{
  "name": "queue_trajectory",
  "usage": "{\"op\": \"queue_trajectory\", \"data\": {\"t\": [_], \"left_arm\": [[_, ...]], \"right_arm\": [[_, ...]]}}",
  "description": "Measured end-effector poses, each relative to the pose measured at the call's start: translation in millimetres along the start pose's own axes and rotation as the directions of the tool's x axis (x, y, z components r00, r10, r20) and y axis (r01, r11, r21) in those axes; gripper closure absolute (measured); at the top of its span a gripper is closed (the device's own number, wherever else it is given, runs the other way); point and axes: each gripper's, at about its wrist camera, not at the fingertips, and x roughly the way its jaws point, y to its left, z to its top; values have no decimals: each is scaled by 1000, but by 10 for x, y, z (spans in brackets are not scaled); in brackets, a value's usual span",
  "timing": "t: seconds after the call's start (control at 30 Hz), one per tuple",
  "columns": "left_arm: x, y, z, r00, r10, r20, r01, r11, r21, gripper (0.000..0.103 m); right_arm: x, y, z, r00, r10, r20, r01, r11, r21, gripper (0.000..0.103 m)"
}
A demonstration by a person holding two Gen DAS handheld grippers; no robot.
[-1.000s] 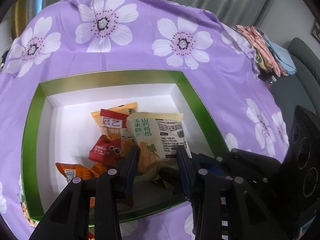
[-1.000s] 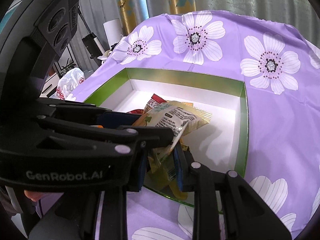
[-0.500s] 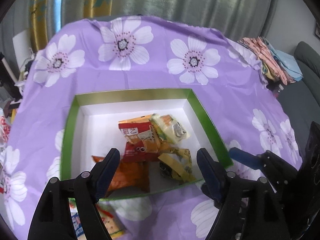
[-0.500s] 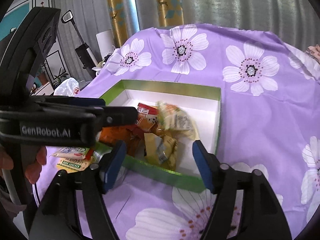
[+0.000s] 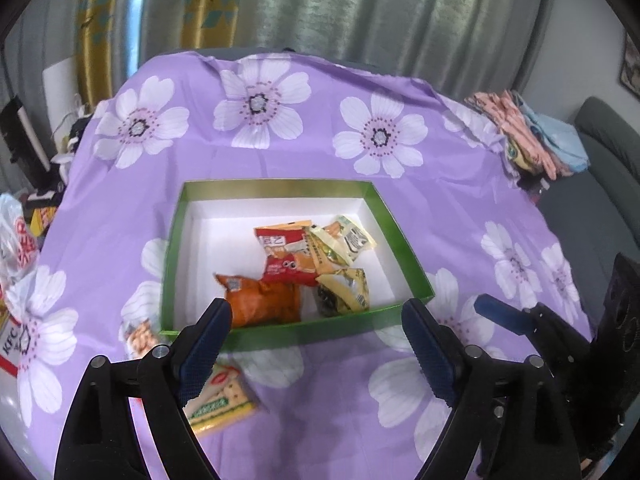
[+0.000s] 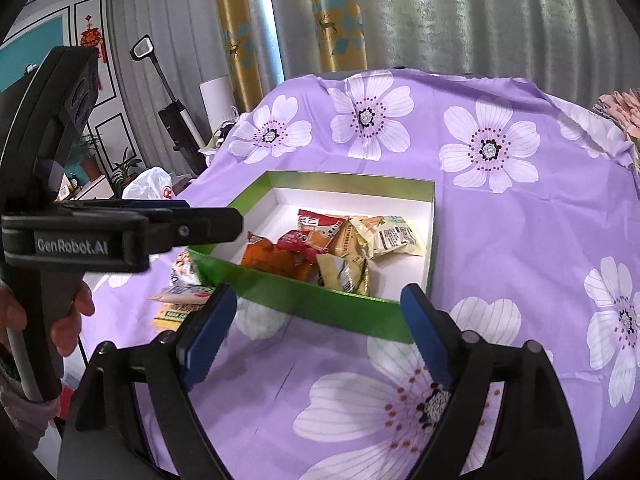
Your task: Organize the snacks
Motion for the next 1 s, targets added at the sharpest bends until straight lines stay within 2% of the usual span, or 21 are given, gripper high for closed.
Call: {"op": "queue_trajectory", "data": {"t": [0.23, 0.43, 0.63, 1.0], "left_arm": [[-367, 358, -127, 998, 38, 40, -35, 996, -76, 16], [-505, 614, -302, 996, 72, 45, -65, 988, -143, 16], [-476, 809, -533, 996, 92, 15, -87, 977, -193, 16], [-243, 1068, -947, 996, 62, -65, -76, 965, -250, 16]], "right_arm": [[-201, 109, -62, 1000, 16, 19, -16, 1000, -2, 17], [-240, 180, -100, 999, 29, 16, -28, 1000, -5, 17], [-242, 233, -157, 999, 36, 2, -36, 999, -14, 17], [59, 386, -382, 991, 82, -104, -84, 996, -18, 17]]}}
